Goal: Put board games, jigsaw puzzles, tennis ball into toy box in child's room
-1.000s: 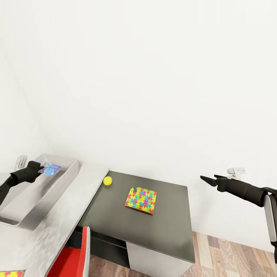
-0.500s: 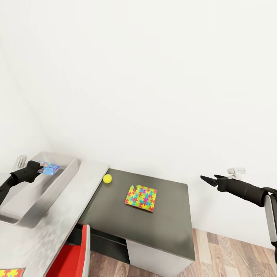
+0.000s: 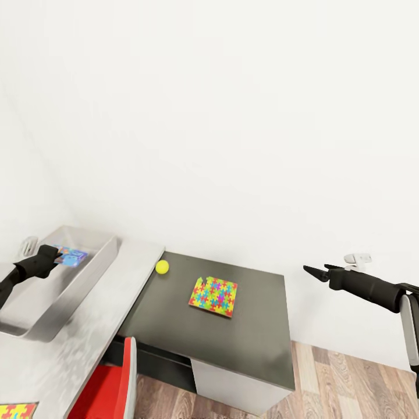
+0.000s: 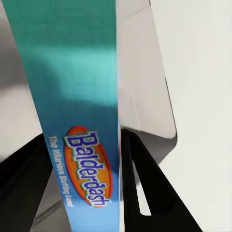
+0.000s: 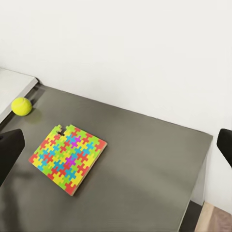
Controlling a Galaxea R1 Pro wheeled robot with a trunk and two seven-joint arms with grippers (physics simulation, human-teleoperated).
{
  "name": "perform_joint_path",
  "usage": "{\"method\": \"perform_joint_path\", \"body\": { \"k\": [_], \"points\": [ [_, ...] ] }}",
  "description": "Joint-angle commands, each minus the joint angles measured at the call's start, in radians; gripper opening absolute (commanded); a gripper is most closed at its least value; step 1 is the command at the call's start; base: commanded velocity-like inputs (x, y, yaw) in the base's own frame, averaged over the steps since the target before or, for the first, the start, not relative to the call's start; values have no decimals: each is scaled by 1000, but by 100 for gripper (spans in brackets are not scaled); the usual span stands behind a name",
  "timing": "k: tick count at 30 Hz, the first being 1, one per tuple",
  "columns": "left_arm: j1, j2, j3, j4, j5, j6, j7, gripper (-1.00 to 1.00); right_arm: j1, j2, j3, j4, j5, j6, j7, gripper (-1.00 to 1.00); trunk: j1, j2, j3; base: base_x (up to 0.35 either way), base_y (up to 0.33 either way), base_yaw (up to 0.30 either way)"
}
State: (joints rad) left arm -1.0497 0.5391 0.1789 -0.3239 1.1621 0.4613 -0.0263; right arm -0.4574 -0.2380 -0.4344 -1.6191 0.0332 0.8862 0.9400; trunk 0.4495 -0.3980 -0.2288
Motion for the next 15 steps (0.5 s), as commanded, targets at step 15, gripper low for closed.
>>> {"method": "perform_joint_path", "body": {
  "k": [15],
  "points": [
    [-3, 2, 14, 6, -87, 0, -1, -100, -1, 0, 0, -1, 4, 7, 6, 100, 1, -2, -26, 0, 0, 0]
  ]
}}
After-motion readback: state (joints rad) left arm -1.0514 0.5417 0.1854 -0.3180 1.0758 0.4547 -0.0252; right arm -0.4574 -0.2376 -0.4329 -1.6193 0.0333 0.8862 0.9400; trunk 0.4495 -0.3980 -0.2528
